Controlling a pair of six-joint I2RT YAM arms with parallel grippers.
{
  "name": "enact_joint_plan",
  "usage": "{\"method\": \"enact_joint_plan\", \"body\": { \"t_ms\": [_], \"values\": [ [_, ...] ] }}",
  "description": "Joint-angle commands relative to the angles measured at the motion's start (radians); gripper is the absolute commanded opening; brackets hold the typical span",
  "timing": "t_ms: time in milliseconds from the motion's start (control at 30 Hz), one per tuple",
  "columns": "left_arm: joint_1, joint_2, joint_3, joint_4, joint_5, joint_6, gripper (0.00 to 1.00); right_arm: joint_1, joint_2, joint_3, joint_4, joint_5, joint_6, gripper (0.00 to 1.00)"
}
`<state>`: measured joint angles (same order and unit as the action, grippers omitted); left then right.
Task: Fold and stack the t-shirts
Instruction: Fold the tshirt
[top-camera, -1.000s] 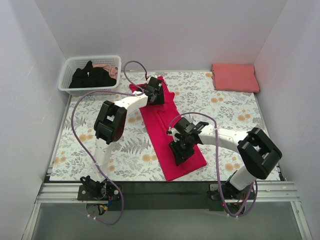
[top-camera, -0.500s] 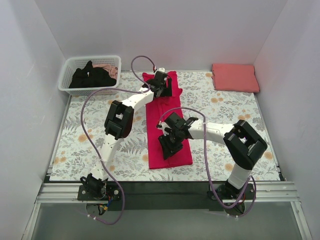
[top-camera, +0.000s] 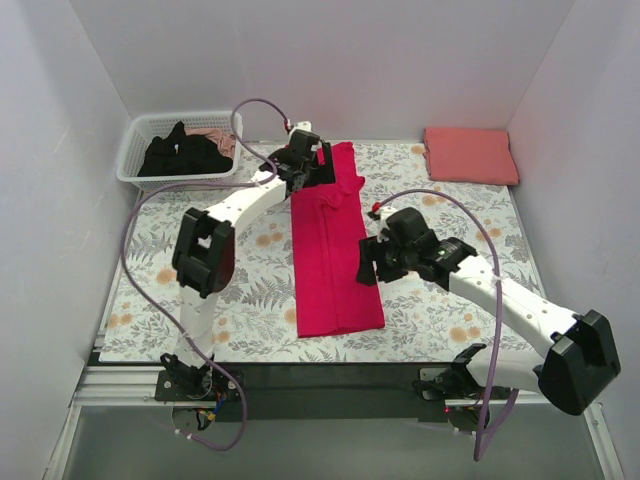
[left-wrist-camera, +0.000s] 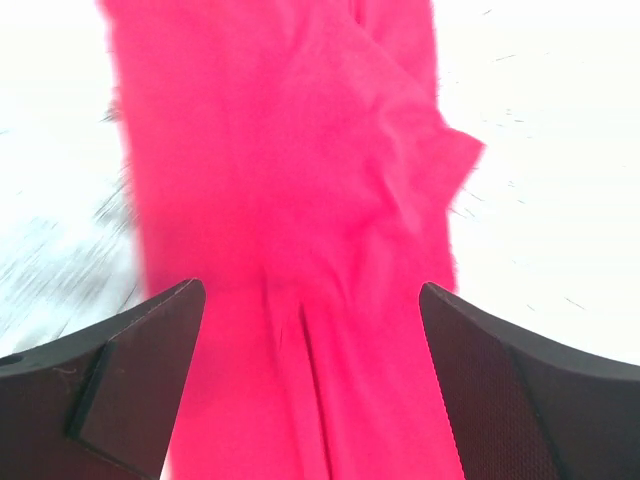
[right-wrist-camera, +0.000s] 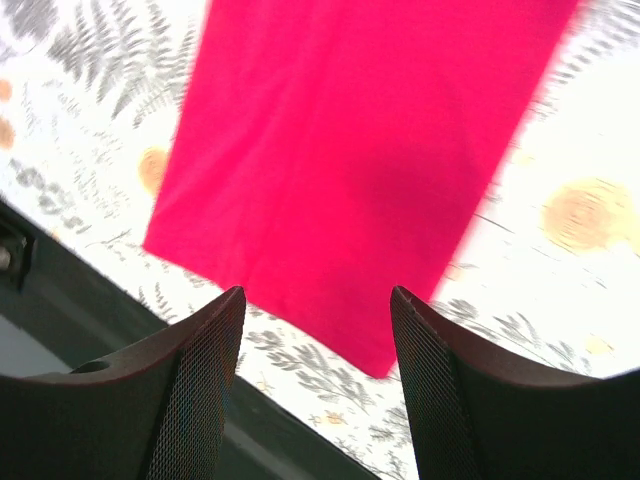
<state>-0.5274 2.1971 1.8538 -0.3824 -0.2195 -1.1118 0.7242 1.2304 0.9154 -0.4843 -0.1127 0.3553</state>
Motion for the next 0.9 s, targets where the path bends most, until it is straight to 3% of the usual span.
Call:
{"method": "enact_joint_plan", "body": {
  "t_ms": [0, 167, 400, 633, 867],
  "values": [
    [0.0, -0.314, -0.126, -0.01, -0.043, -0.086, 0.89, -0.084, -0.058, -0.099, -0.037, 0.001, 0.024, 0.67],
    [-0.036, -0.606, -0.472, -0.145, -0.047, -0.186, 0.89, -0.109, -0.104, -0.191, -0.039, -0.06, 0.036, 0.63],
    [-0.181, -0.862, -0.905, -0.286, 0.054, -0.382, 0.85, -0.111, -0.072, -0.279, -0.019, -0.093, 0.051, 0.59],
    [-0.298, -0.985, -1.108, -0.311, 0.117, -0.582, 0.79, -0.111, 0.0, -0.306, 0.056, -0.145, 0.065, 0.5],
    [-0.338, -0.932, -1.111, -0.311, 0.126, -0.622, 0.75, -0.111, 0.081, -0.332, 0.099, -0.165, 0.071, 0.49]
  ]
}}
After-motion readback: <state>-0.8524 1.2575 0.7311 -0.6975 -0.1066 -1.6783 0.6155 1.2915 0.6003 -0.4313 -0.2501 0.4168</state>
